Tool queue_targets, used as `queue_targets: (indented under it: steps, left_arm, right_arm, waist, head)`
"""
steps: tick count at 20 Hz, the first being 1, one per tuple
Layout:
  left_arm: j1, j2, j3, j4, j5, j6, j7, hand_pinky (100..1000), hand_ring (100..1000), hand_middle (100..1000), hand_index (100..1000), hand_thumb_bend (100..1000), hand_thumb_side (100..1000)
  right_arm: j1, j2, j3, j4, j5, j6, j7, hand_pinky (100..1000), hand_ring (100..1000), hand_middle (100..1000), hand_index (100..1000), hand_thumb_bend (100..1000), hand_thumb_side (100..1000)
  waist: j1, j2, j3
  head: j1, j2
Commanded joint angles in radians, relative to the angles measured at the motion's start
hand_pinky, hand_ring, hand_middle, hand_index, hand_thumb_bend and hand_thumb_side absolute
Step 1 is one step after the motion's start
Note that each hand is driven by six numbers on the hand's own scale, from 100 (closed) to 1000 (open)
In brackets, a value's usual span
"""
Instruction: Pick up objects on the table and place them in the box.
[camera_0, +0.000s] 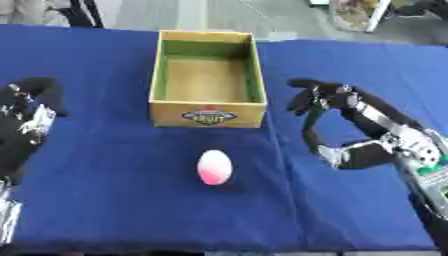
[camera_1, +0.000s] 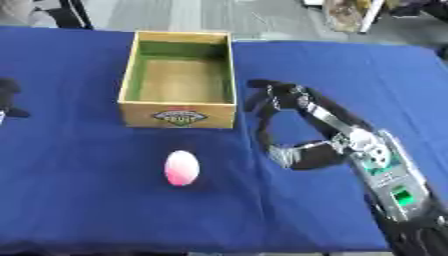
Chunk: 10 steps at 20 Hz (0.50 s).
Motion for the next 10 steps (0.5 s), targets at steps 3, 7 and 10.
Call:
queue_targets:
  steps: [3, 7, 10]
  left_arm:
    - [-0.012, 0.010, 0.001, -0.016, 0.003, -0.003, -0.001, 601, 895, 633, 726, 347, 429]
    - [-0.012, 0.010, 0.001, -0.016, 0.003, -0.003, -0.002, 602, 896, 634, 726, 346, 429]
    - [-0.011, 0.010, 0.001, -0.016, 0.003, -0.002, -0.002, 602, 896, 634, 726, 347, 429]
  right_arm:
    - [-0.010, -0.023, -0.002, -0.014, -0.003, 0.000, -0.010, 696, 1000, 711, 534, 100, 200]
    - [-0.014, -0.026, 0.002, -0.018, -0.005, -0.003, 0.004, 705, 1000, 731, 729, 100, 198]
    - [-0.016, -0.029, 0.008, -0.025, -0.006, -0.013, 0.033, 716, 1000, 749, 818, 100, 157]
  waist:
    - [0.004, -0.014, 0.001]
    - [0.005, -0.014, 0.001]
    - [0.005, -0.015, 0.001]
  head:
    - [-0.002, 0.006]
    - [-0.004, 0.006]
    - [-0.005, 0.006]
